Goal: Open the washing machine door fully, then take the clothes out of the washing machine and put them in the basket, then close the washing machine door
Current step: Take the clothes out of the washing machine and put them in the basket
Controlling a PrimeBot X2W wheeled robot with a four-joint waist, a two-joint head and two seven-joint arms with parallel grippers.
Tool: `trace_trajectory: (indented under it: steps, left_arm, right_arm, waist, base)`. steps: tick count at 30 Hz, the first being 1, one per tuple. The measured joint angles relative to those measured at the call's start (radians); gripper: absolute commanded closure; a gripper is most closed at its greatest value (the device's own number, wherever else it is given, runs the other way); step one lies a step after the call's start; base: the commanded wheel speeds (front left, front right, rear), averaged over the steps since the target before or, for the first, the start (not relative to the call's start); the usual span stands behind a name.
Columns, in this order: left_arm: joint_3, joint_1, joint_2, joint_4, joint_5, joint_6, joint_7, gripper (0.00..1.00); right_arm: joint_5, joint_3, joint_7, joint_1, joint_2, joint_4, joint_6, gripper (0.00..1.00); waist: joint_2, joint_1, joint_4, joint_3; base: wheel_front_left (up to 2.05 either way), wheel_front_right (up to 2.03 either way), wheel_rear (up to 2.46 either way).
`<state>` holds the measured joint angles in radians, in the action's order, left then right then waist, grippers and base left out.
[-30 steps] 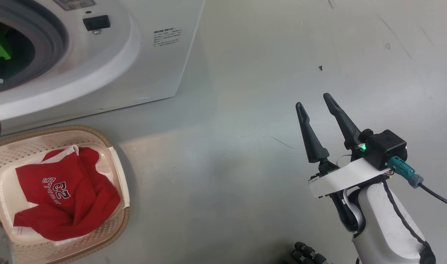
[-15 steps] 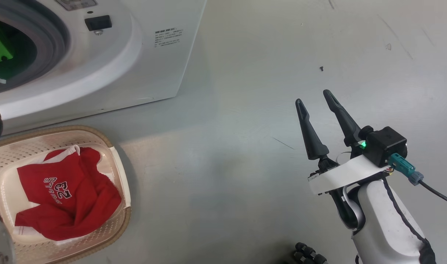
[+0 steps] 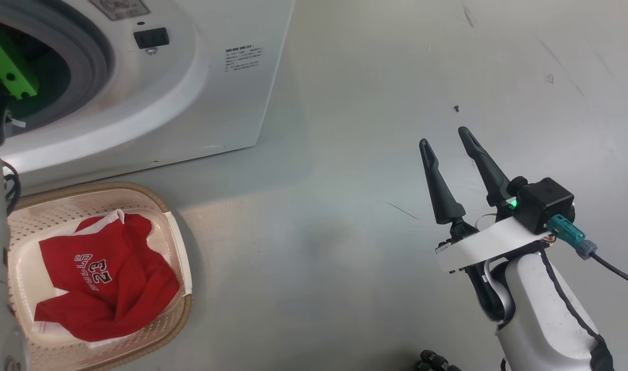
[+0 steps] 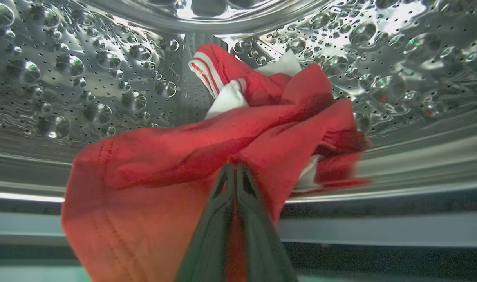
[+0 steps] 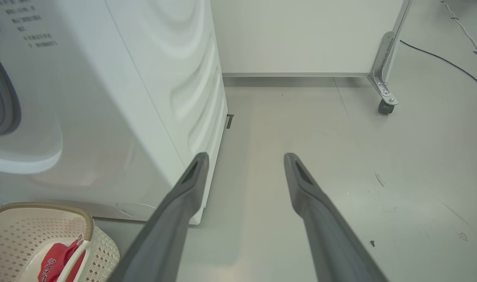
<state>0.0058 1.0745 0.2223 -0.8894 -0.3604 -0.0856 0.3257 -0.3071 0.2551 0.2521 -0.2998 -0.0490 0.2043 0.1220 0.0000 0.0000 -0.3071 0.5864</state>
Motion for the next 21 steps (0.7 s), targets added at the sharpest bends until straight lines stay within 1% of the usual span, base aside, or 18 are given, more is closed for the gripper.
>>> trace_trajectory:
  steps: [7, 21]
  left_arm:
    - [-0.001, -0.031, -0.012, -0.024, 0.0, -0.006, -0.073, 1.0]
    - [-0.039, -0.113, -0.044, -0.074, 0.0, -0.026, -0.17, 1.0]
  right_arm:
    - [0.003, -0.007, 0.0, 0.0, 0.0, 0.008, 0.0, 0.0]
    - [0.011, -0.02, 0.0, 0.012, -0.002, 0.026, 0.0, 0.0]
  waist:
    - [0.0, 0.0, 0.015, -0.038]
    - [0.0, 0.0, 0.07, -0.127]
  base:
    - [0.0, 0.0, 0.0]
    - [0.0, 0.0, 0.0]
